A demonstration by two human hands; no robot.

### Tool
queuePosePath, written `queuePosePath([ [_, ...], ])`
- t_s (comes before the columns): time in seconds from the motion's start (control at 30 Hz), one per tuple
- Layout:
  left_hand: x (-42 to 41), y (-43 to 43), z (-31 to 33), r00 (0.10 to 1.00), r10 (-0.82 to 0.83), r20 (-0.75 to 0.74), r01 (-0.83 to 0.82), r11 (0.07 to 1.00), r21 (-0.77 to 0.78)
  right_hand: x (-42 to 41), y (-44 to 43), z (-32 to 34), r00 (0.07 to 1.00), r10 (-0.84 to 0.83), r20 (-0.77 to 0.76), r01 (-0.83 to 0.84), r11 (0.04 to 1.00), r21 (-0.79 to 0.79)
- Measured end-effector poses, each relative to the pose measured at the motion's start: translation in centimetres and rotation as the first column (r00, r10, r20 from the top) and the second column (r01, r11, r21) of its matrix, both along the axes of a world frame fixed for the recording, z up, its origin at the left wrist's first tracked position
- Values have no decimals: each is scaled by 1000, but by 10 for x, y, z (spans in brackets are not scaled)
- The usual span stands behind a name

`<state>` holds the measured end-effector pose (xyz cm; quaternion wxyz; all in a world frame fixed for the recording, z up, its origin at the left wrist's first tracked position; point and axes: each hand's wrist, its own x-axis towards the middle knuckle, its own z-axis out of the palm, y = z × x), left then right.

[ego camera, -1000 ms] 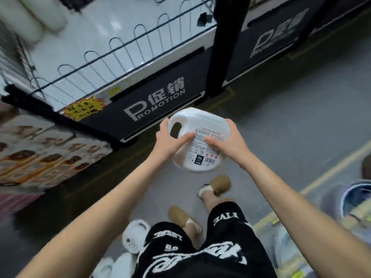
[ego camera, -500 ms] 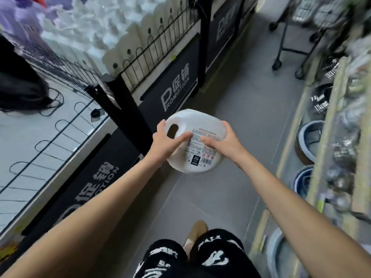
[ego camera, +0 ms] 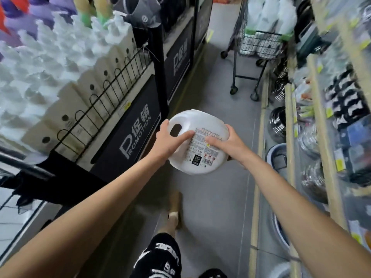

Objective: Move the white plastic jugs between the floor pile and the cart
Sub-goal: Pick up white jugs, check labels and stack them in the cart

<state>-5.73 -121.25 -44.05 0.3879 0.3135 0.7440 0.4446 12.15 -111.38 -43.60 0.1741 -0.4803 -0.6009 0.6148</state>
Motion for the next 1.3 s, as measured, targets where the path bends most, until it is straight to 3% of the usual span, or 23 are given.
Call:
queuePosePath([
  [0.3,-78,192,36,985,-171,34,171,985,-13,-66,158,35,983,-184,-7,184,983,-5],
  [0.6,-88,356,45,958,-286,30,285,958,34,-70,296,37,940,-335,-57,334,942,-26],
  [1.13,-89,673,32,982,-183,41,184,983,-15,-75,637,24,977,-215,-13,215,977,-15],
  [1.3,-108,746,37,985,-169,-22,169,985,36,-97,715,22,981,-191,-30,190,981,-38],
])
